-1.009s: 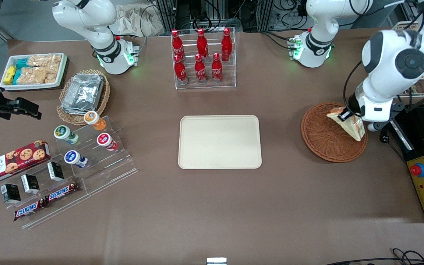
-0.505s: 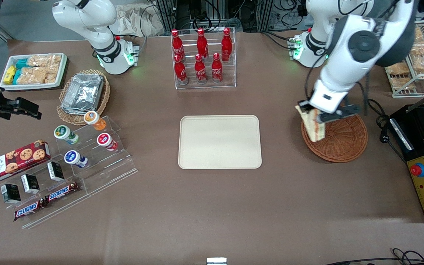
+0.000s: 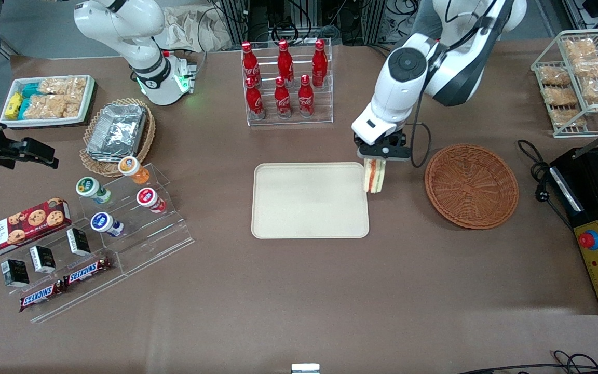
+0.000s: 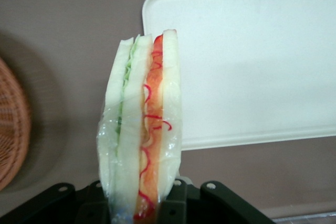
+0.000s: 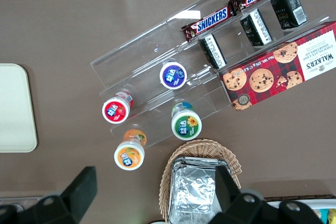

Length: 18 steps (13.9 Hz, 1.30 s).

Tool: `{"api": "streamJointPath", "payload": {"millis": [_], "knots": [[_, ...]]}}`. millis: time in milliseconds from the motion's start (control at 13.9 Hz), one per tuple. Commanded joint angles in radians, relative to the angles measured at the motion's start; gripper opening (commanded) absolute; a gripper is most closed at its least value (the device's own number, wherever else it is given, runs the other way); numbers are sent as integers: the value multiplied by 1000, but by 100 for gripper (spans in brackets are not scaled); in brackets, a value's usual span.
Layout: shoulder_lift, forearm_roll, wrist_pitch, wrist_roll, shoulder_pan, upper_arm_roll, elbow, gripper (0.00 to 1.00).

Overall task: Place sandwich from basket to tray
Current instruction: 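Lower the sandwich onto the white tray and open the left gripper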

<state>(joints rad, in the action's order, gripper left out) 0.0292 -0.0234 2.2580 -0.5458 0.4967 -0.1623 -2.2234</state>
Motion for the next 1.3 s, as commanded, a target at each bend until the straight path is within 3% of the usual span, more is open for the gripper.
{"api": "streamJointPath", "payload": {"millis": [0, 216, 649, 721, 793, 1009, 1225], "knots": [[122, 0, 87, 8, 26, 10, 28, 0], [260, 17, 224, -61, 58, 12, 28, 0], [348, 79, 273, -65, 59, 15, 39, 0], [348, 83, 273, -57, 57, 17, 41, 62], [348, 98, 273, -57, 57, 17, 42, 100], [348, 105, 218, -66, 52, 15, 89, 100], [330, 97, 15, -94, 52, 17, 212, 100]]}}
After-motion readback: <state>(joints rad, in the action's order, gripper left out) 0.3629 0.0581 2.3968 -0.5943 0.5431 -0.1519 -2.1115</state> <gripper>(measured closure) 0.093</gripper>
